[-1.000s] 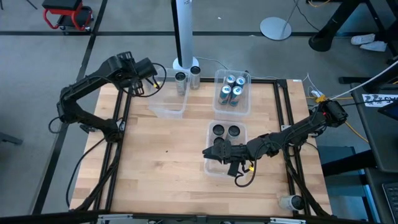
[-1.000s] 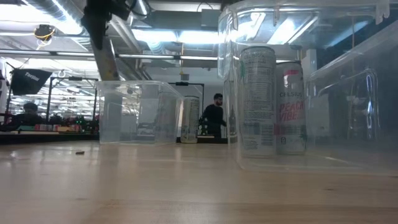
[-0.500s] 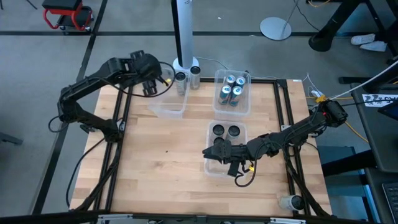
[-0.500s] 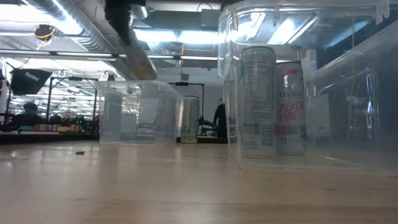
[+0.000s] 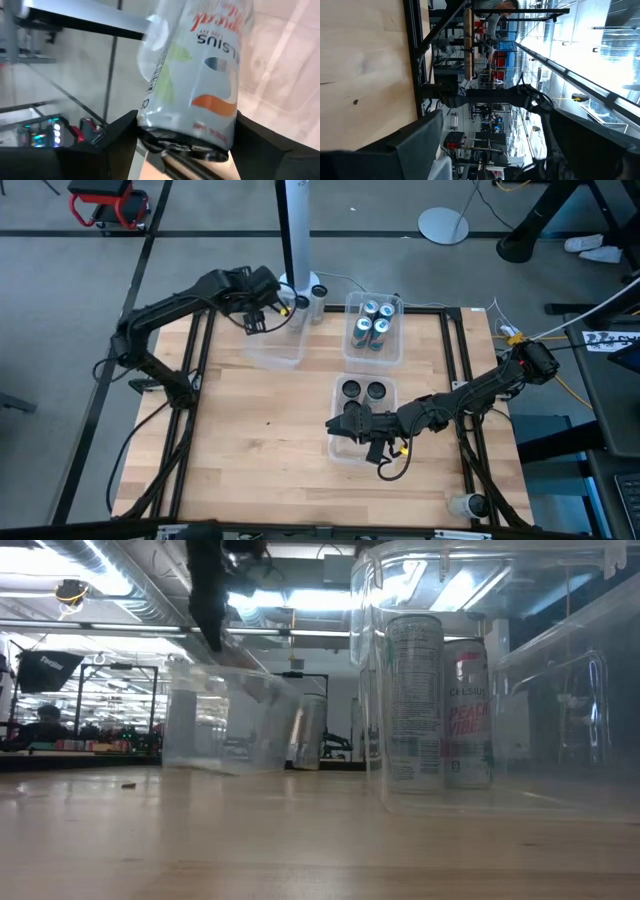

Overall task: Sort soda cans
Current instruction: Put the white yellow soda can into the top left transparent bin

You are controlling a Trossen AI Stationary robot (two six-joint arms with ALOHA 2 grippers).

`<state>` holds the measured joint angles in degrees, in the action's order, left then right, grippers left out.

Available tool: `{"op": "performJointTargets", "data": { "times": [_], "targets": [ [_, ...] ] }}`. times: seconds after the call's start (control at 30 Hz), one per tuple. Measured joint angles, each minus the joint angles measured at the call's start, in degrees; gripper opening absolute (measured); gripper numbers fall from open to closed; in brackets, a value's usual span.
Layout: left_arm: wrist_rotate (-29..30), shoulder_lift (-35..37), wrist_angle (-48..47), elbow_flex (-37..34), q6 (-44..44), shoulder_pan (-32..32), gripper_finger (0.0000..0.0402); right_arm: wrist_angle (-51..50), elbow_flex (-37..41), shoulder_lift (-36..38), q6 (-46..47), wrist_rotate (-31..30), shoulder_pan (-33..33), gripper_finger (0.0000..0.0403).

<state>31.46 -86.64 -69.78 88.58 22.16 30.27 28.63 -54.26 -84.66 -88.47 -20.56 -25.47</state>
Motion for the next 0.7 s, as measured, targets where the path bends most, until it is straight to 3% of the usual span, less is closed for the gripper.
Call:
{"op": "performJointTargets", "data": {
  "times": [0.7],
  "targets": [
    [-0.8,-1.9,-0.6,-0.2,1.0,1.5,0.0253,0.2,0.0,0.0,0.3,0.0,0.0,0.0365]
  ]
}}
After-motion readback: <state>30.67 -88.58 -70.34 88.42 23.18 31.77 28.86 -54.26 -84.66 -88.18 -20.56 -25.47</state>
